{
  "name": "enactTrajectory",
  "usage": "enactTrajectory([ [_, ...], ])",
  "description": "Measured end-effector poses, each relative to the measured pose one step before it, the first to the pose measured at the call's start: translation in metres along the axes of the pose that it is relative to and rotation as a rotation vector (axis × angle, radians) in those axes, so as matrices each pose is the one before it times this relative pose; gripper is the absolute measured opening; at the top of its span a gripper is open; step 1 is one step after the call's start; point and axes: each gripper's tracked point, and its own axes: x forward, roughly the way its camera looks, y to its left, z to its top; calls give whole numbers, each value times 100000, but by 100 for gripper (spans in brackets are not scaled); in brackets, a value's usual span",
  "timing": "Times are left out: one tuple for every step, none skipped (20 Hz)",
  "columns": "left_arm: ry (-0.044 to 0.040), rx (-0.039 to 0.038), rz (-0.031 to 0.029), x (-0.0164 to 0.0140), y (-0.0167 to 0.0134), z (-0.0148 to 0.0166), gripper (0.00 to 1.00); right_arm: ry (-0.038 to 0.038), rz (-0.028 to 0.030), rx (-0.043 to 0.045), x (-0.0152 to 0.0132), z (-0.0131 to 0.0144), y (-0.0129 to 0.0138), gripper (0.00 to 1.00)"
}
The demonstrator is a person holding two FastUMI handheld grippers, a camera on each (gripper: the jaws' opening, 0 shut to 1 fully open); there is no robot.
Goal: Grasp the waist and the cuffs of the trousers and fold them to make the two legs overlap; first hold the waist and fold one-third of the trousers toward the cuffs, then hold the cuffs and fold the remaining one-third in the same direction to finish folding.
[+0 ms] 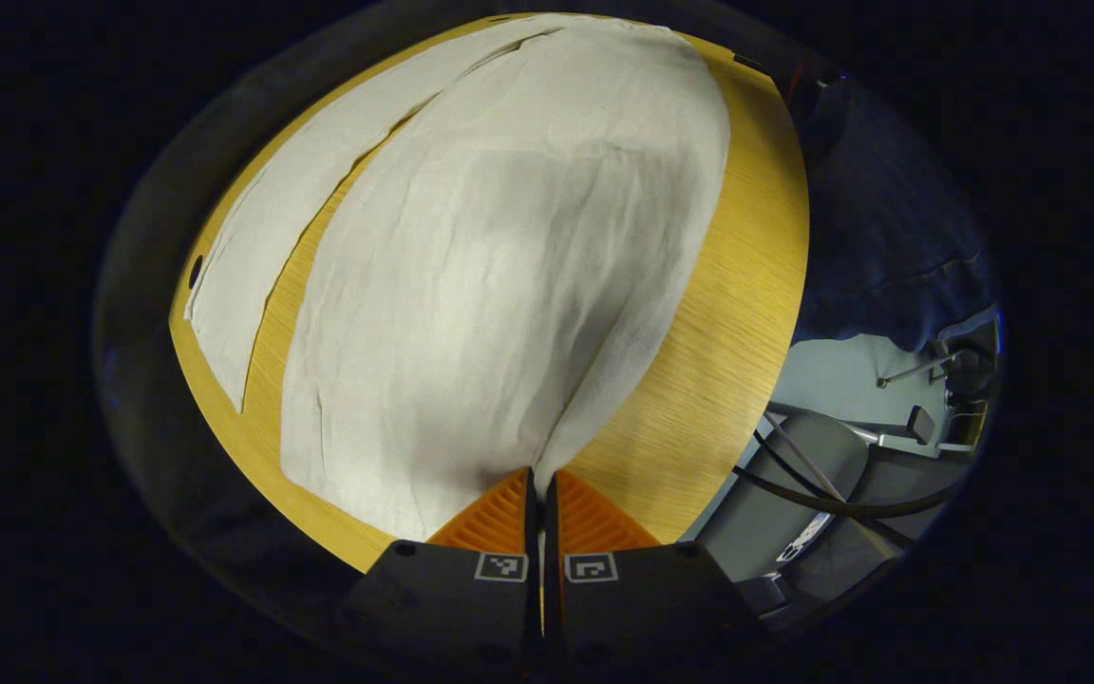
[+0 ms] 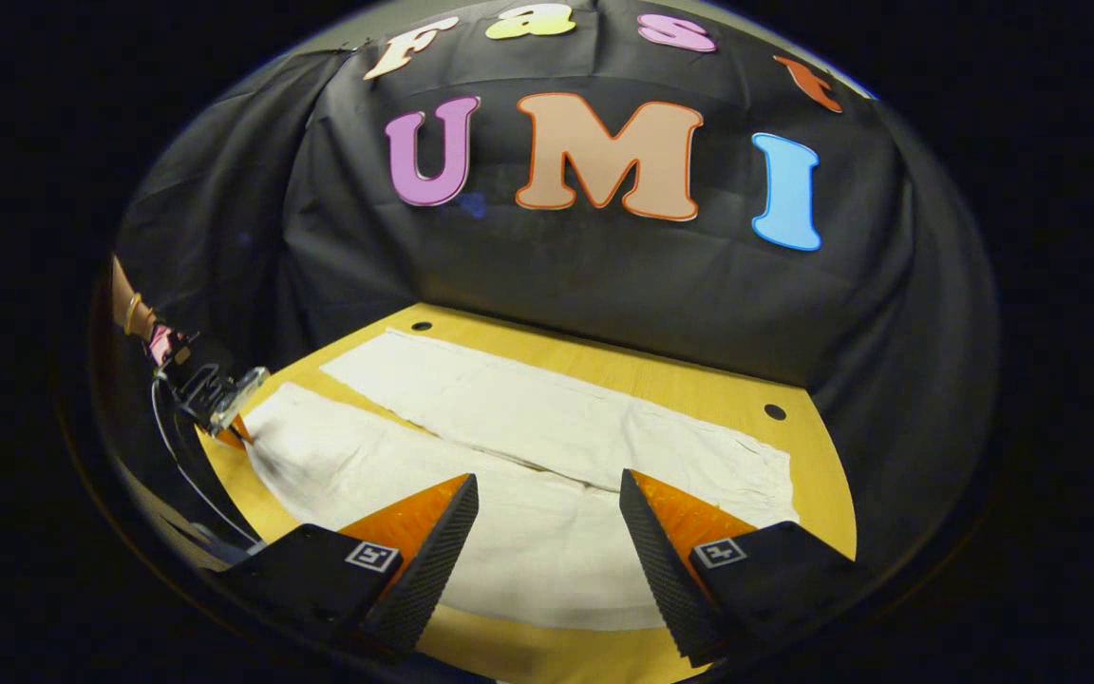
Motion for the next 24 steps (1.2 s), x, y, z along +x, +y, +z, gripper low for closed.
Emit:
enactTrajectory([
  [522,-598,715,74,51,-39,0,2376,1923,-3727,50,-881,-602,97],
  [382,-464,781,23,20,0,0,2466,1467,-4380,80,-1215,-771,96],
  [526,-473,790,20,-33,40,1,2628,1540,-4785,164,-1045,-731,96],
  [433,-883,1007,73,45,-27,0,3515,933,-4933,-37,-1266,-815,97],
  [545,-589,979,15,10,-18,0,3792,2151,-4363,156,-1534,-569,97],
  [530,-344,953,16,-7,-25,0,4191,2705,-3955,195,-1719,-404,98],
  [826,-78,796,42,-49,46,0,3703,2916,-4036,143,-1529,-260,97],
  [560,-96,655,74,87,16,0,3655,2114,-4140,325,-1449,-387,98],
  [705,-214,523,34,90,-42,0,4268,1989,-3494,348,-1529,-253,97],
  [315,-475,428,41,46,26,0,3631,2697,-2418,281,-1461,69,97],
  [481,-601,366,1,-52,-14,0,2151,2320,-1759,306,-891,35,96],
  [267,-635,308,-53,-118,-22,0,2054,2447,-1778,360,-952,-72,98],
  [519,-509,221,0,-74,-23,0,2356,1945,-2189,351,-981,-134,98],
  [310,-650,187,29,99,-22,0,2465,1430,-2046,308,-1019,-259,98],
  [606,-375,383,57,49,-24,0,3128,1733,-1238,470,-1092,-214,98],
  [401,276,468,11,109,12,0,3155,1590,-818,237,-1380,-213,98],
  [345,232,590,57,-10,24,0,2607,1854,-111,353,-963,-214,98],
  [182,-246,568,-13,-31,-65,0,2337,1870,337,375,-668,-173,98],
  [-27,-342,408,40,3,46,0,1905,1462,140,374,-555,-149,96],
  [241,-294,207,-29,41,-10,0,1726,1056,-381,531,-420,-207,96],
  [172,-133,49,76,54,19,0,1597,951,-566,424,-207,-86,96],
  [159,-34,-67,-36,-23,-28,0,1399,1150,-294,194,-274,-20,96],
  [258,148,-182,-13,-16,-11,0,538,2822,395,-213,93,307,96],
  [236,245,-222,11,-10,-1,0,646,1147,81,375,-52,-8,89],
])
